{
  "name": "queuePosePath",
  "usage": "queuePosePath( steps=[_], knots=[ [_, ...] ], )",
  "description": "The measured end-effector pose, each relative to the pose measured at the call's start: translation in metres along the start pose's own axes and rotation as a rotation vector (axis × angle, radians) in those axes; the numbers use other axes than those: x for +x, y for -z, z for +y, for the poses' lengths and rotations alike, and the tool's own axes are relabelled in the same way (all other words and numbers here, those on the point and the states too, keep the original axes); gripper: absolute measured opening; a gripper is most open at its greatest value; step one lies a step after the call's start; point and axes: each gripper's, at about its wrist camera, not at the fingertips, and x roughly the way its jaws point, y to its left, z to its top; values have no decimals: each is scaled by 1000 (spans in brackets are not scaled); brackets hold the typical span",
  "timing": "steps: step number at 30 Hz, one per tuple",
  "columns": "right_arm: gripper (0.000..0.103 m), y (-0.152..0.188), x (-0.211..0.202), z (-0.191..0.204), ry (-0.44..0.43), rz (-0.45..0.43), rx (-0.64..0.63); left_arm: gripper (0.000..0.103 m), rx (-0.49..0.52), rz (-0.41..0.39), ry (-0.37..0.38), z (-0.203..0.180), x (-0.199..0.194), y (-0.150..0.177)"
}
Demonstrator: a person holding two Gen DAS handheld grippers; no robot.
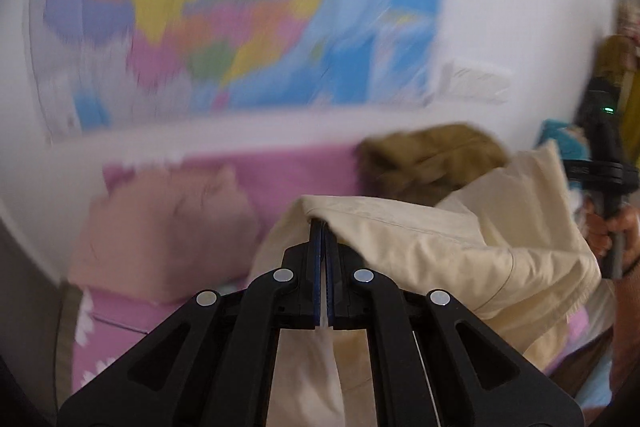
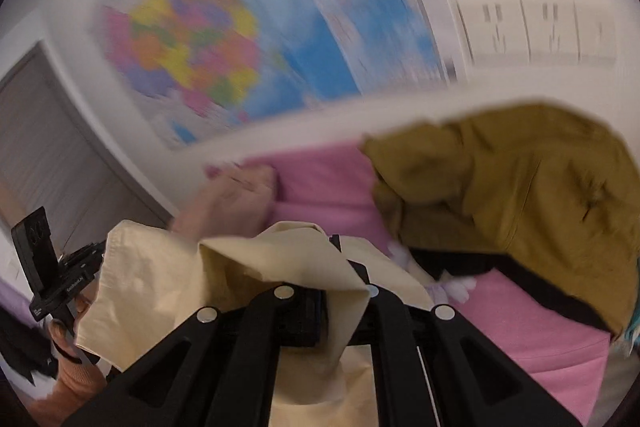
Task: Fold large clothes
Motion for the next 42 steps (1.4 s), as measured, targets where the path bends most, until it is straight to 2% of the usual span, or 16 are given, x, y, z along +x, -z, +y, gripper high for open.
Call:
queuePosePath(
  steps=[4,6,7,9,10,14,17,20,22,25,27,29,31,33,36,42],
  knots=[
    [12,-4,43,-28,83,70,66,2,-59,83,-64,33,54,11],
    [40,-8,52,-40,132,92,95,9,-66,129,-81,43,79,12],
    [47,-9,53,-44,151,98,97,11,-72,134,-106,45,81,15],
    [58,-7,49,-52,186,86,79,33,-57,129,-130,50,86,19],
    [61,-6,43,-54,201,78,56,38,-58,127,-122,51,85,23],
    [73,15,-15,-44,219,-37,-10,62,-86,103,-32,64,69,34],
    [81,48,-48,-14,161,-82,-134,62,-37,27,67,61,36,45],
    [81,89,-45,12,131,-20,-224,70,54,-51,244,45,2,62],
    [81,110,-28,15,91,55,-212,76,136,-64,371,24,-12,76],
    [78,140,6,11,50,167,-171,77,279,7,498,-28,-5,95],
    [62,151,23,9,25,217,-156,77,300,83,553,-55,16,100],
    [48,158,35,5,0,246,-132,76,311,178,557,-80,47,102],
    [36,161,34,3,-16,240,-123,64,288,223,542,-91,74,97],
    [8,158,27,1,-13,217,-118,46,209,270,559,-92,103,84],
    [4,146,11,-1,-4,174,-128,35,126,286,579,-89,129,60],
    [3,93,-28,-8,57,58,-158,28,19,232,536,-70,152,2]
  ],
)
